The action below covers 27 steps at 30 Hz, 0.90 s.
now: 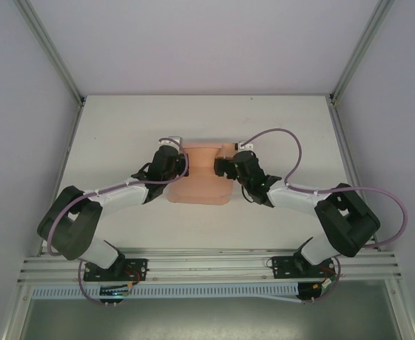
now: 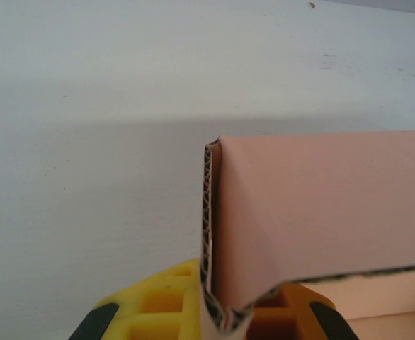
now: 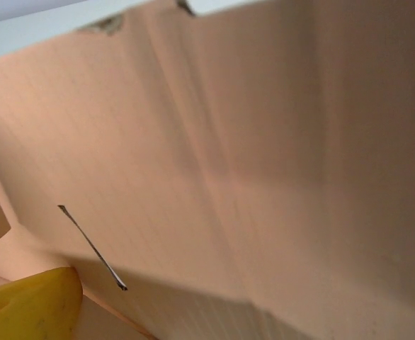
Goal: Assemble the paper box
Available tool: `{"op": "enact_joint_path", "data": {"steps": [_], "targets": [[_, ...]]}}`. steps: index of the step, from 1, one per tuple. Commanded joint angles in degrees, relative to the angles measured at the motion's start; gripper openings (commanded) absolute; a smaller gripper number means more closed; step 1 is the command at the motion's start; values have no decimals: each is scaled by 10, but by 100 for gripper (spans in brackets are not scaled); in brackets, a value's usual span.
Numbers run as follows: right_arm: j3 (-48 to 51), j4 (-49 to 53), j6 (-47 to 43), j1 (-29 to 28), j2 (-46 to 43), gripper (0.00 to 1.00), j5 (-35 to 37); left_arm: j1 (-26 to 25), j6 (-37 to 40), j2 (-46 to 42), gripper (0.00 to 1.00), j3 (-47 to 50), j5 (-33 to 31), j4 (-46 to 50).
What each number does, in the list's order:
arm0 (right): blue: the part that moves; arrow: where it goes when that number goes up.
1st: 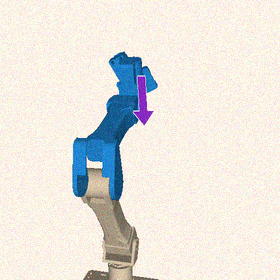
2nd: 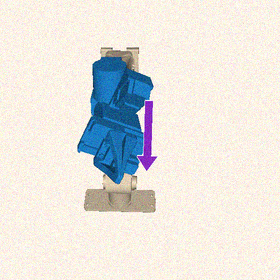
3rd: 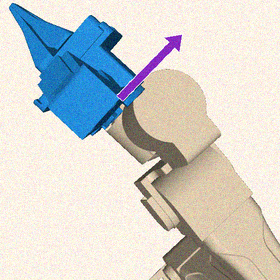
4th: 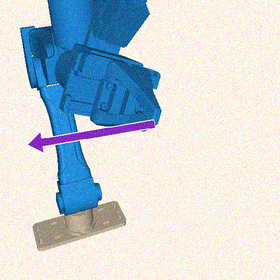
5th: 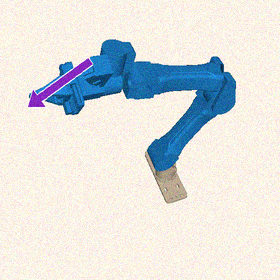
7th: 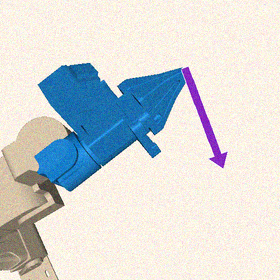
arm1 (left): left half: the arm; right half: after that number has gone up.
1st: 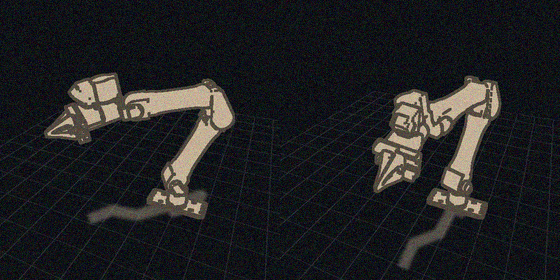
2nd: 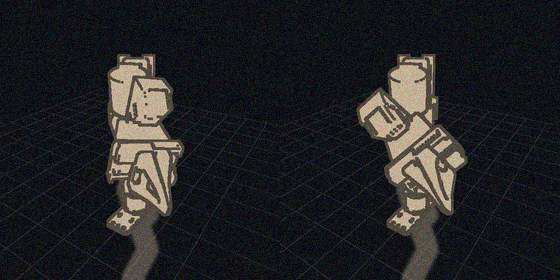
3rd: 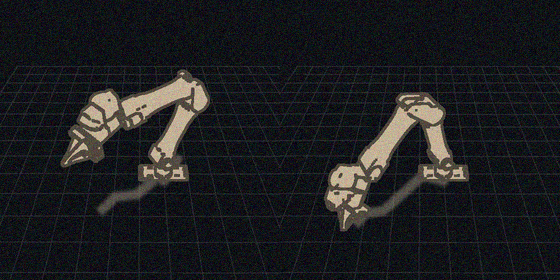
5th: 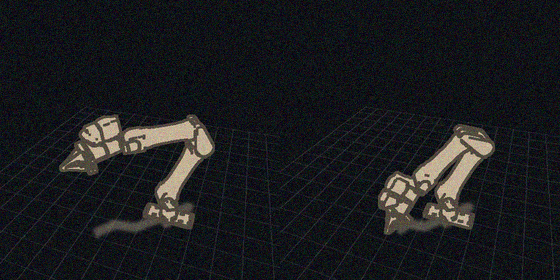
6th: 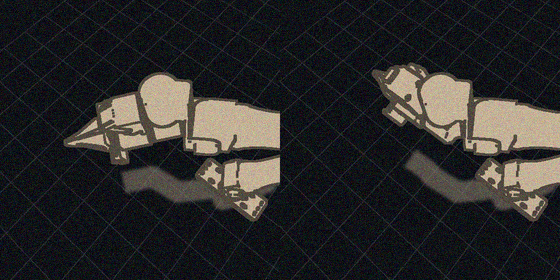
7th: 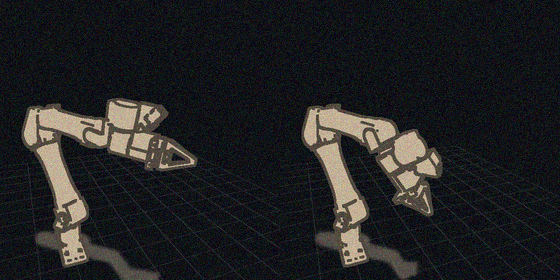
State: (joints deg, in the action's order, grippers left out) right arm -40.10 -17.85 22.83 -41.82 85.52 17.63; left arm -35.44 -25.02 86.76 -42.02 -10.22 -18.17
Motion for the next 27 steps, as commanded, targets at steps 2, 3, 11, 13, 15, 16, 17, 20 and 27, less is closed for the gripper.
{"op": "enact_joint_path", "data": {"steps": [2,3,11,13,15,16,17,20,27], "targets": [[-10,-9,-2,-8,-1,99,47,-6,-19,-15,0,-12,18,-16],[-7,-6,-2,-8,-8,99,50,-6,-19,-17,0,-10,10,-13],[46,98,-19,2,-167,99,79,-6,-19,-33,0,4,-28,-4],[56,138,-30,20,-223,99,85,-6,-14,-36,0,3,-15,-7],[62,183,-37,53,-275,99,86,-6,-10,-36,0,2,-2,-13],[63,199,-42,72,-299,99,74,-6,-9,-35,0,2,0,-14],[65,210,-43,88,-322,99,66,-6,-7,-34,0,1,1,-15],[72,219,-44,141,-364,99,22,-6,-3,-32,0,0,3,-17],[30,224,-43,245,-289,99,-164,-6,11,-37,0,2,22,-25]]}}
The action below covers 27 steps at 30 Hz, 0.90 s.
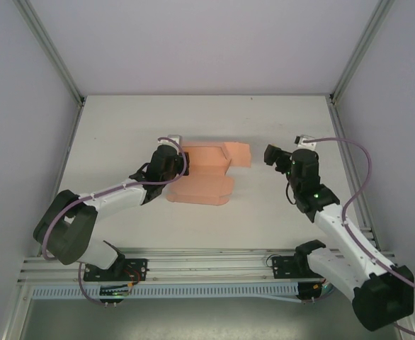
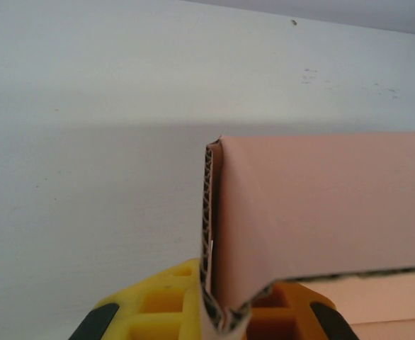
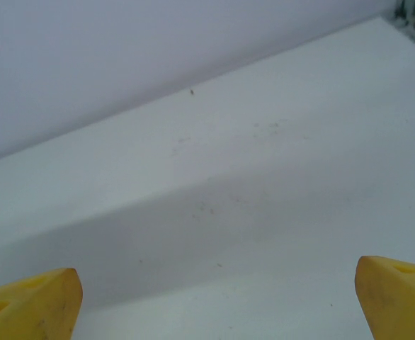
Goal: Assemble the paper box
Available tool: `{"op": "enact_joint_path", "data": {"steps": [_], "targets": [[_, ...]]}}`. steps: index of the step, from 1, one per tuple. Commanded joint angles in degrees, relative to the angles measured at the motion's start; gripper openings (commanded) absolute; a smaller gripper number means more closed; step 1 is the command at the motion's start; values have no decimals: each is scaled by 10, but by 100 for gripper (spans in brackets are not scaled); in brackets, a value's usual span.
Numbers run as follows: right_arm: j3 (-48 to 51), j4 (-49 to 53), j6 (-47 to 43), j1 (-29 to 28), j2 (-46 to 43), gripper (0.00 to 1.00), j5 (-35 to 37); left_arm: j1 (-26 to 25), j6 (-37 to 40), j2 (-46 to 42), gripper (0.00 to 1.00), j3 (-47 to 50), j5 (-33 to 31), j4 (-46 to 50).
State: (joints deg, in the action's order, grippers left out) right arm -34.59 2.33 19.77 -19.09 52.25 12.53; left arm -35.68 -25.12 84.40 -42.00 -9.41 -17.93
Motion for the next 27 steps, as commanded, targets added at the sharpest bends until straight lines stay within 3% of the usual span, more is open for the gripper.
{"op": "enact_joint_path", "data": {"steps": [1,6,12,16,20,27], "targets": [[-33,16,-17,21,64,99,-135,-4,13,-15,0,3,18,-30],[-76,1,-42,25,153,99,-246,-4,15,-17,0,5,25,-37],[-59,-59,-50,12,170,98,-422,-4,6,-10,0,0,14,-38],[-50,-66,-64,-31,161,95,-429,-4,5,0,0,-11,10,-26],[-64,-55,-77,-73,176,90,-388,-4,3,6,0,-13,19,-28],[-106,-58,-76,-94,240,77,-369,-4,1,2,0,-11,27,-27]]}}
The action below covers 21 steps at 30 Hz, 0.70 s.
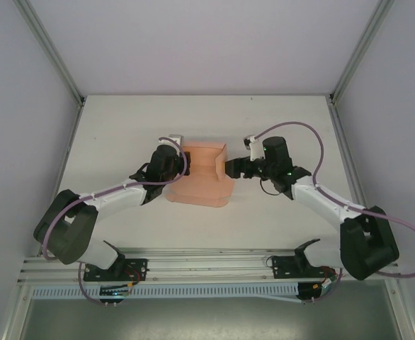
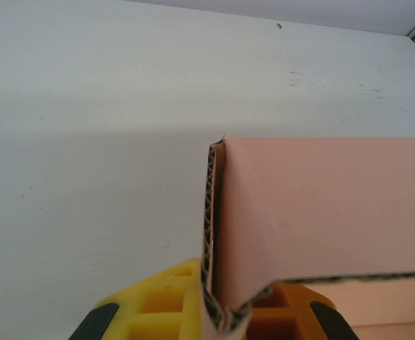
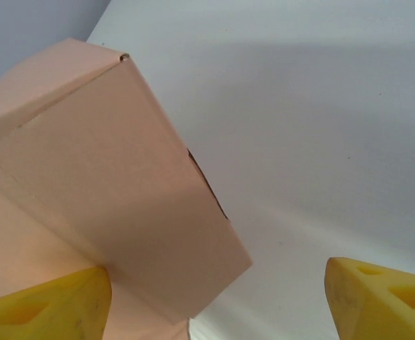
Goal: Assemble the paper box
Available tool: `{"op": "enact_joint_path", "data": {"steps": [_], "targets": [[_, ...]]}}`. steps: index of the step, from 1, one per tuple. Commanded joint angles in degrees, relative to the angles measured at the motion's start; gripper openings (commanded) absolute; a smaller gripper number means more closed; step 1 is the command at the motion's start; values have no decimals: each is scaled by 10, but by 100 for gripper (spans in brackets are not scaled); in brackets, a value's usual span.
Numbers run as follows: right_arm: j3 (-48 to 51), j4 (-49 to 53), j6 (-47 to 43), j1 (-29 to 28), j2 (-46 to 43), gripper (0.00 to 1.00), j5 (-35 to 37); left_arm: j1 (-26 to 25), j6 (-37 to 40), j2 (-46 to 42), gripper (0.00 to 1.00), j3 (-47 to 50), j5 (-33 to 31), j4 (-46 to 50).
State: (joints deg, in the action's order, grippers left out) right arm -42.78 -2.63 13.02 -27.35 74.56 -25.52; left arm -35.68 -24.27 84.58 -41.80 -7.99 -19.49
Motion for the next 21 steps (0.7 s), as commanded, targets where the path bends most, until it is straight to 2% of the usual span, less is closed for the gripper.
{"op": "enact_joint_path", "data": {"steps": [1,7,14,21], "targets": [[-30,-6,-10,-15,23,76,15,-4,-8,-1,0,-14,8,-9],[-41,4,-19,-29,24,73,8,-4,-10,3,0,-16,-29,13],[-45,9,-37,-46,25,76,-8,-4,-12,6,0,-22,-26,21],[-73,27,-46,-46,61,76,83,-4,4,-2,0,-17,5,7]]}}
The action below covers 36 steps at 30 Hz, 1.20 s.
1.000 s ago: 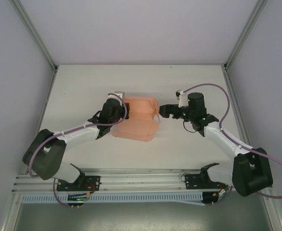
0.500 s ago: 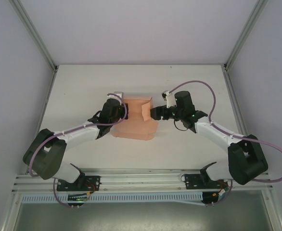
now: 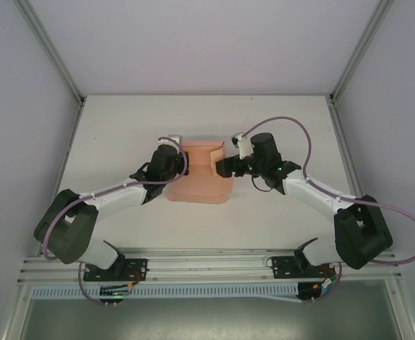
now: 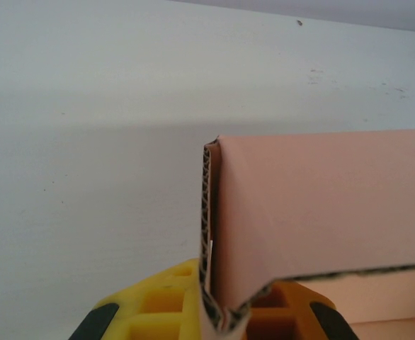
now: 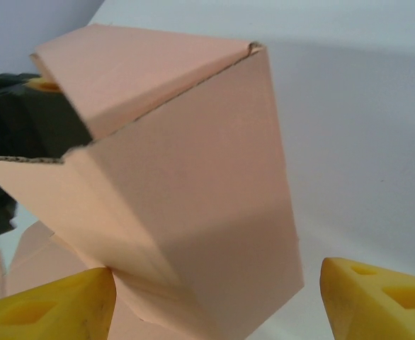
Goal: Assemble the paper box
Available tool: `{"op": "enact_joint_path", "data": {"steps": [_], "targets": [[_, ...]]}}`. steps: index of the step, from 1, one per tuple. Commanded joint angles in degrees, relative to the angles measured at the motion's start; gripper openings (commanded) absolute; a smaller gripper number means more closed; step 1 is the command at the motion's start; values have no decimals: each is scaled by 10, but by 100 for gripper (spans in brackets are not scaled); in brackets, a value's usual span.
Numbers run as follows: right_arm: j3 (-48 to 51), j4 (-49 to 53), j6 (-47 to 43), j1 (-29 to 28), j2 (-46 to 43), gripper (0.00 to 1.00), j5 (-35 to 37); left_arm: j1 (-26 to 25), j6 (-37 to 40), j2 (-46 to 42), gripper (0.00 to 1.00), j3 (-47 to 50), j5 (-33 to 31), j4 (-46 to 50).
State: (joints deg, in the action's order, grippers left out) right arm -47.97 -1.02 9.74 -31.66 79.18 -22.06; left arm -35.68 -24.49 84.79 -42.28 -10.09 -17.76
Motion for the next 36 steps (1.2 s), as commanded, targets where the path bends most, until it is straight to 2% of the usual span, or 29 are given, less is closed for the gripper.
{"op": "enact_joint_path", "data": {"steps": [1,3,6,7,9,11,14,16,19,21,24,27,29,33,36], "targets": [[-24,9,-14,-3,21,75,58,-4,15,-2,0,-15,35,-9],[-29,-3,-17,-3,33,72,67,-4,18,4,0,-19,42,-6],[-42,-12,-15,-3,54,61,73,-3,19,8,0,-22,41,-3],[-44,-15,-11,-3,58,55,81,-4,20,8,0,-24,39,0],[-48,-16,-5,-3,66,38,110,-4,20,8,0,-26,32,6],[-56,0,-4,-18,69,21,165,-4,17,9,0,-30,23,14],[-68,19,-3,-47,78,9,286,-4,5,16,0,-38,16,24],[-86,56,17,-67,92,2,410,-4,-3,23,0,-51,13,39],[-117,124,92,-80,122,0,576,-5,-20,31,0,-62,3,54],[-147,191,160,-83,151,0,650,-6,-32,33,0,-65,-2,60],[-194,273,216,-98,201,0,753,-7,-41,34,0,-72,-4,64],[-251,338,236,-112,257,0,815,-7,-53,38,0,-84,-8,79],[-272,339,229,-123,284,0,856,-8,-54,42,0,-90,-9,84],[-280,316,210,-130,303,0,872,-8,-60,48,0,-99,-29,110],[-278,322,229,-129,305,0,883,-8,-63,45,0,-95,-29,106]]}}
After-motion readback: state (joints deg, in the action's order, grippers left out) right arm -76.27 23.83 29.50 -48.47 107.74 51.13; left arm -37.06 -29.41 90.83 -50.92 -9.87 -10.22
